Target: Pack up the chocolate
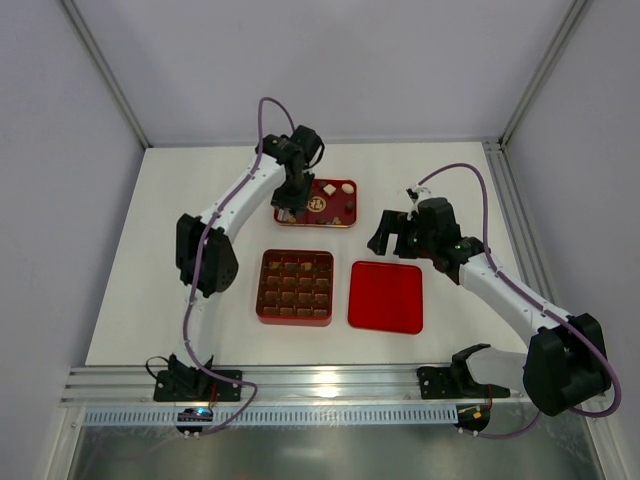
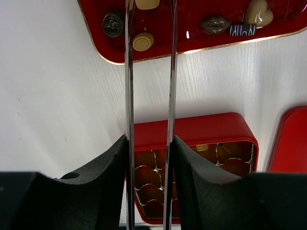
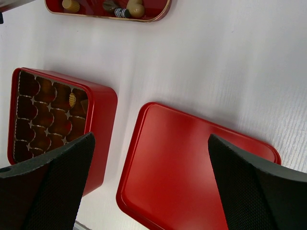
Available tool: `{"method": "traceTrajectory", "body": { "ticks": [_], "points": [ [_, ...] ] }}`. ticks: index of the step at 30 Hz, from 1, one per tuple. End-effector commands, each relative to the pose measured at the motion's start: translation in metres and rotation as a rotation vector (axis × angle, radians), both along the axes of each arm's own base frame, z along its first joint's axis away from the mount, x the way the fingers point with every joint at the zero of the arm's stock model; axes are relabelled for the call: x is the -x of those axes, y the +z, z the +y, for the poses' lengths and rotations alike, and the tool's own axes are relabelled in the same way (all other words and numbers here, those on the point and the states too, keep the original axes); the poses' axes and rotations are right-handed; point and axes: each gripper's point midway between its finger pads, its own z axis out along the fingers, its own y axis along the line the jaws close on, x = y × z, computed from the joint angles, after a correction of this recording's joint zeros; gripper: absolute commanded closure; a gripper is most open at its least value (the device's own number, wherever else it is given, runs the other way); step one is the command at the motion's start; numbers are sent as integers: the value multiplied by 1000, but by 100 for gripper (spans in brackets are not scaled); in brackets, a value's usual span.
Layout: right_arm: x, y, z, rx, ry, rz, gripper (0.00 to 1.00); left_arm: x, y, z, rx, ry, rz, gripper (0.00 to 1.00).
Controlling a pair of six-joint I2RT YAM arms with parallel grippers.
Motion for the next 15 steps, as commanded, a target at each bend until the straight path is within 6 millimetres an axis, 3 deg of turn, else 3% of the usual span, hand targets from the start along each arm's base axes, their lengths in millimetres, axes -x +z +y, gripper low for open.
{"method": "traceTrajectory", "body": {
  "ticks": [1,15],
  "points": [
    [-7,8,0,-6,-3,-49,0,-3,-5,0,5,-5,12,60],
    [-7,10,-1,-7,-3,-50,0,-2,-2,3,7,2,11,63]
  ]
}}
